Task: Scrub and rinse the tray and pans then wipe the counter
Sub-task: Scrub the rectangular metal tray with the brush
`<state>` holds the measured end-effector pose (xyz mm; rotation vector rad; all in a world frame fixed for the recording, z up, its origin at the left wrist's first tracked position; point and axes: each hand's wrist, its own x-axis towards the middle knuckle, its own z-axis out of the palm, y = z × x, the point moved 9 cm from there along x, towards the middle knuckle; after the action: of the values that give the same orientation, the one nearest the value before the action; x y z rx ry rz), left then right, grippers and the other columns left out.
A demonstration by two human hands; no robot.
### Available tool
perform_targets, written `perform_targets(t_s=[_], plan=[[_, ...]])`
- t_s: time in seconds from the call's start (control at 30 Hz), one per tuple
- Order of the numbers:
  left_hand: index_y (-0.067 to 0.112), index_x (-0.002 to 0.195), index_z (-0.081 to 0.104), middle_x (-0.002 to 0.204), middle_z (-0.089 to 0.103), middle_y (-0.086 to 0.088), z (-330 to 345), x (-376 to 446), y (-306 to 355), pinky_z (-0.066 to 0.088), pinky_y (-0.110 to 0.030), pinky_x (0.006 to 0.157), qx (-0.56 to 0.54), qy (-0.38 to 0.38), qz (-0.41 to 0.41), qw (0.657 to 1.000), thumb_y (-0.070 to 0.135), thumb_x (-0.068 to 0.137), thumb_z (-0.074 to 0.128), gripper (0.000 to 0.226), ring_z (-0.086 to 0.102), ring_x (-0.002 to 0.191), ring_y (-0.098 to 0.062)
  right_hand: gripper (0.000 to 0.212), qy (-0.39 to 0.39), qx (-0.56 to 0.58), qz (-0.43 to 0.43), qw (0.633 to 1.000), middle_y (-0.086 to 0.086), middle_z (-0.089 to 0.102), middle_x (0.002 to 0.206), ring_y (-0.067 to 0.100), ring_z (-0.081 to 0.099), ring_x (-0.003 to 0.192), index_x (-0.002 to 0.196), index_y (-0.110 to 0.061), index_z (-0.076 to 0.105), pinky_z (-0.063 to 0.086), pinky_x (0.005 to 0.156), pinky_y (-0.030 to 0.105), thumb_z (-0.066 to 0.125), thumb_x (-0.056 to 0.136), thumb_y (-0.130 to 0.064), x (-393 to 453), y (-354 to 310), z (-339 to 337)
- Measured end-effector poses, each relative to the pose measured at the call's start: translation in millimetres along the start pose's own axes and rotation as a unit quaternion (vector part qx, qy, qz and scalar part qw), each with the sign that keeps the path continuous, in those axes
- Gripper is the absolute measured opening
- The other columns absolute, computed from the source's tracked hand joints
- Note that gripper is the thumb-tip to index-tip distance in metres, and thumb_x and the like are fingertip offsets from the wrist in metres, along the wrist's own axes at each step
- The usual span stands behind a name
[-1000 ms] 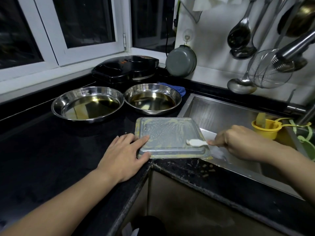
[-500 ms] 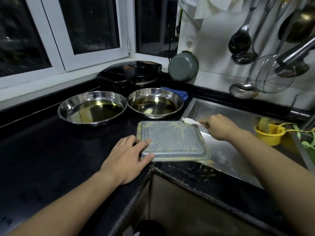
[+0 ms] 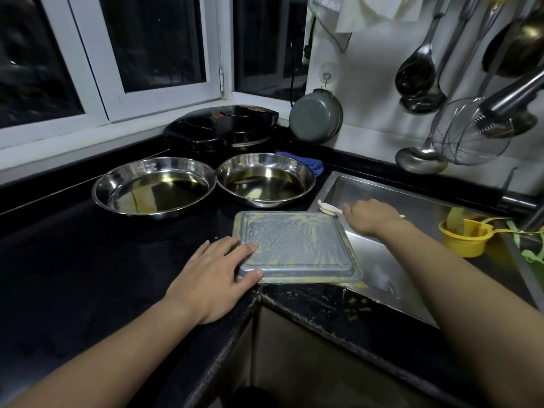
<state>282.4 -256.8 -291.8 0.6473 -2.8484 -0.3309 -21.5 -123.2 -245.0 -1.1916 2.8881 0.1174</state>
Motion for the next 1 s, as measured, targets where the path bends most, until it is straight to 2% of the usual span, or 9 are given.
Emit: perform_targets(t_s=[0.13, 0.27, 0.37, 0.5, 0.63, 0.77, 0.83, 0.93, 1.0], plan=[[0.045, 0.156, 0.028, 0.163, 0.031, 0.01, -1, -1, 2, 0.008, -0.037, 0.128, -0.002, -0.004, -0.006, 1.0, 0.078, 0.096, 0.024, 0.069, 0.02, 0.153, -0.009, 0.035, 0.048, -0.082, -0.029, 0.995, 0.009, 0.069, 0.101, 0.03, 0.055, 0.08, 0.089, -0.022, 0.055, 0.051, 0.075, 0.041, 0.024, 0.104, -0.028, -28, 6, 7], [0.045, 0.156, 0.028, 0.164, 0.029, 0.007, 1, -1, 3, 0.008, -0.037, 0.128, -0.003, -0.012, -0.014, 1.0, 0.078, 0.095, 0.026, 0.07, 0.019, 0.154, -0.011, 0.039, 0.063, -0.101, -0.052, 0.992, 0.008, 0.069, 0.088, 0.031, 0.056, 0.073, 0.073, -0.021, 0.043, 0.045, 0.066, 0.039, 0.024, 0.105, -0.033, -75, 14, 18], [0.045, 0.156, 0.027, 0.165, 0.029, 0.006, 1, 0, 0, 0.01, -0.039, 0.128, 0.002, -0.015, -0.015, 1.0, 0.08, 0.093, 0.023, 0.073, 0.02, 0.154, -0.012, 0.037, 0.079, -0.152, -0.101, 0.98, 0.004, 0.067, 0.082, 0.031, 0.064, 0.08, 0.074, -0.019, 0.038, 0.051, 0.065, 0.04, 0.027, 0.106, -0.035, -111, 10, 18], [0.046, 0.156, 0.028, 0.165, 0.03, 0.008, 2, 1, 2, 0.01, -0.038, 0.128, -0.003, -0.012, -0.008, 1.0, 0.085, 0.089, 0.018, 0.078, 0.019, 0.154, -0.01, 0.033, 0.068, -0.192, -0.119, 0.972, 0.002, 0.063, 0.078, 0.03, 0.062, 0.075, 0.081, -0.019, 0.043, 0.043, 0.058, 0.037, 0.027, 0.105, -0.034, -108, 10, 14], [0.048, 0.156, 0.028, 0.166, 0.028, 0.011, 1, 1, 1, 0.01, -0.037, 0.128, -0.01, -0.013, -0.008, 1.0, 0.087, 0.087, 0.018, 0.079, 0.016, 0.155, -0.007, 0.038, 0.077, -0.113, -0.071, 0.988, 0.005, 0.062, 0.078, 0.032, 0.057, 0.071, 0.073, -0.02, 0.038, 0.052, 0.07, 0.041, 0.023, 0.105, -0.034, -51, 10, 8], [0.048, 0.156, 0.028, 0.167, 0.027, 0.012, -1, 1, 4, 0.008, -0.036, 0.128, -0.012, -0.016, -0.011, 1.0, 0.083, 0.09, 0.024, 0.075, 0.014, 0.155, -0.006, 0.03, 0.066, -0.11, -0.043, 0.991, 0.011, 0.069, 0.101, 0.036, 0.063, 0.09, 0.089, -0.024, 0.049, 0.051, 0.077, 0.042, 0.024, 0.104, -0.031, -7, 1, 0], [0.047, 0.156, 0.029, 0.166, 0.028, 0.011, -2, 0, 4, 0.009, -0.037, 0.128, -0.006, -0.013, -0.011, 1.0, 0.082, 0.09, 0.024, 0.074, 0.016, 0.155, -0.007, 0.029, 0.067, -0.129, -0.044, 0.988, 0.011, 0.069, 0.1, 0.036, 0.062, 0.088, 0.089, -0.023, 0.05, 0.053, 0.079, 0.043, 0.025, 0.103, -0.029, -6, -2, -3], [0.046, 0.156, 0.029, 0.166, 0.03, 0.01, -3, -1, 4, 0.01, -0.037, 0.128, 0.005, -0.003, -0.014, 1.0, 0.081, 0.091, 0.024, 0.074, 0.017, 0.155, -0.008, 0.024, 0.094, -0.179, -0.075, 0.977, 0.007, 0.07, 0.091, 0.032, 0.06, 0.076, 0.085, -0.023, 0.045, 0.052, 0.07, 0.038, 0.03, 0.103, -0.025, -36, -8, -10], [0.046, 0.156, 0.029, 0.166, 0.03, 0.01, -2, 0, 5, 0.011, -0.037, 0.128, 0.01, -0.003, -0.014, 1.0, 0.081, 0.091, 0.023, 0.074, 0.017, 0.155, -0.008, 0.024, 0.103, -0.201, -0.1, 0.969, 0.004, 0.069, 0.086, 0.031, 0.064, 0.077, 0.088, -0.024, 0.05, 0.051, 0.066, 0.035, 0.031, 0.103, -0.026, -75, -11, -6]])
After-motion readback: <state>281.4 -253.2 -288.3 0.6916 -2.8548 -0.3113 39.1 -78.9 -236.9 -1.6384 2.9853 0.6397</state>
